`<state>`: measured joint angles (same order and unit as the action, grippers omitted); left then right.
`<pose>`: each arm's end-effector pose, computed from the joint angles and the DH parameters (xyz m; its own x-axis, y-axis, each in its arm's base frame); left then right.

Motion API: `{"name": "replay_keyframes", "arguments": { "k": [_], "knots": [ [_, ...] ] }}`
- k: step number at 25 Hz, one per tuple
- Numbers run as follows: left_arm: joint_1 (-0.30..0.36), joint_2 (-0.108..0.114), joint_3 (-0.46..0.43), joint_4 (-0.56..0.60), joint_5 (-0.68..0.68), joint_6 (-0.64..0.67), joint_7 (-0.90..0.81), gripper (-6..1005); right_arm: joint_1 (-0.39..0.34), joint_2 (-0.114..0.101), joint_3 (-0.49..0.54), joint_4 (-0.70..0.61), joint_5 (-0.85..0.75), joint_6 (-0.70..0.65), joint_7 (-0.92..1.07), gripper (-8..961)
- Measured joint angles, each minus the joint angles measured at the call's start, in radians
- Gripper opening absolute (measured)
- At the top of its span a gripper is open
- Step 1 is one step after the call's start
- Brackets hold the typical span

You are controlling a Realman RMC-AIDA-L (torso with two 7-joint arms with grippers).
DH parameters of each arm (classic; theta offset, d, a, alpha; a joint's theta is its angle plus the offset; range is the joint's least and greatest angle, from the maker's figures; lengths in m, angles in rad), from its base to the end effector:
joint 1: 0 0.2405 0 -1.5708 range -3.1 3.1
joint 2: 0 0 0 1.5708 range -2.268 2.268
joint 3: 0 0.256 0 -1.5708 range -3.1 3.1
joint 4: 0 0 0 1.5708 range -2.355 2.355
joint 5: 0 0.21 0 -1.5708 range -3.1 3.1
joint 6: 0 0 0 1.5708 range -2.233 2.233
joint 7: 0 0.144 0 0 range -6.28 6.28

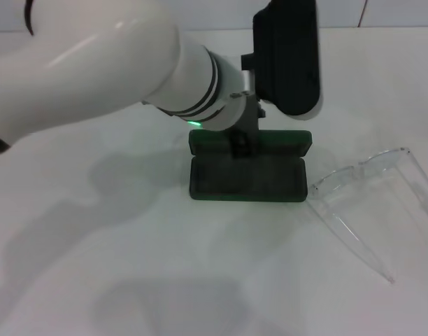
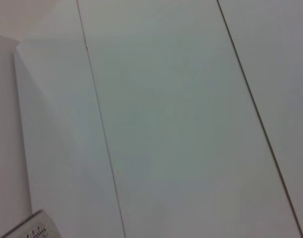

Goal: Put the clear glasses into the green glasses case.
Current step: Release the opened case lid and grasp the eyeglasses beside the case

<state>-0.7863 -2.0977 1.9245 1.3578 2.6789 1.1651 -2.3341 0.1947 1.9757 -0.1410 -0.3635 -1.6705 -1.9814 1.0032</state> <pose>-0.0707 0.3549 -0.0933 0.8853 -0.1608 -0.4363 -0.3185 -0.8933 -0.3171 0.3462 0.2069 0.1029 0.4359 0.1267 -0.8910 -0.6597 -0.6285 -0.4120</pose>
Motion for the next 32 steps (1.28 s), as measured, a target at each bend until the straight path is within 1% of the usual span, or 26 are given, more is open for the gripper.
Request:
{"name": "replay_keyframes", "arguments": {
  "k": [1,4,7,10,13,15,16,17,18,20,22,24,27,28,30,31,32],
  "knots": [
    [0.0,0.0,-0.002,0.018,-0.001,0.012,-0.004,409,0.0,0.0,0.0,0.0,0.0,0.0,0.0,765],
    [0.001,0.0,-0.015,0.066,-0.007,0.037,-0.017,410,0.0,-0.001,0.0,-0.002,0.0,0.01,-0.001,764],
    [0.015,0.002,-0.08,0.154,-0.065,0.071,-0.023,411,0.006,-0.009,-0.01,-0.016,-0.021,0.033,-0.001,764],
    [0.064,0.005,-0.174,0.267,-0.206,0.084,-0.007,413,0.027,-0.022,-0.018,-0.048,-0.087,0.048,0.001,763],
    [0.157,0.007,-0.295,0.385,-0.367,0.097,0.05,415,0.073,-0.028,-0.052,-0.107,-0.174,0.052,0.035,762],
    [0.215,0.007,-0.389,0.427,-0.503,0.124,0.105,416,0.113,-0.037,-0.118,-0.175,-0.222,0.053,0.107,762],
    [0.244,0.008,-0.453,0.431,-0.592,0.149,0.135,417,0.129,-0.042,-0.154,-0.207,-0.236,0.053,0.143,762],
    [0.261,0.009,-0.493,0.429,-0.655,0.169,0.155,417,0.148,-0.047,-0.198,-0.242,-0.252,0.053,0.188,761],
    [0.291,0.01,-0.561,0.413,-0.749,0.205,0.189,418,0.171,-0.05,-0.259,-0.296,-0.269,0.052,0.235,761],
    [0.345,0.01,-0.654,0.372,-0.88,0.263,0.247,419,0.213,-0.05,-0.36,-0.39,-0.296,0.051,0.301,761],
    [0.396,0.01,-0.721,0.312,-0.962,0.309,0.306,418,0.247,-0.046,-0.443,-0.481,-0.321,0.053,0.347,760],
    [0.427,0.01,-0.765,0.237,-0.995,0.348,0.35,417,0.292,-0.039,-0.526,-0.605,-0.352,0.06,0.425,757],
    [0.443,0.011,-0.849,0.065,-1.056,0.428,0.439,415,0.37,-0.043,-0.607,-0.742,-0.424,0.065,0.556,752],
    [0.444,0.012,-0.876,0.004,-1.082,0.455,0.475,415,0.401,-0.05,-0.632,-0.767,-0.459,0.064,0.597,750],
    [0.445,0.017,-0.945,-0.144,-1.149,0.527,0.581,414,0.493,-0.067,-0.693,-0.803,-0.561,0.059,0.68,745],
    [0.445,0.02,-0.975,-0.199,-1.171,0.557,0.624,413,0.493,-0.067,-0.693,-0.803,-0.561,0.059,0.68,742],
    [0.445,0.022,-1.004,-0.249,-1.184,0.583,0.665,412,0.532,-0.072,-0.715,-0.805,-0.612,0.057,0.703,739]
  ]
}}
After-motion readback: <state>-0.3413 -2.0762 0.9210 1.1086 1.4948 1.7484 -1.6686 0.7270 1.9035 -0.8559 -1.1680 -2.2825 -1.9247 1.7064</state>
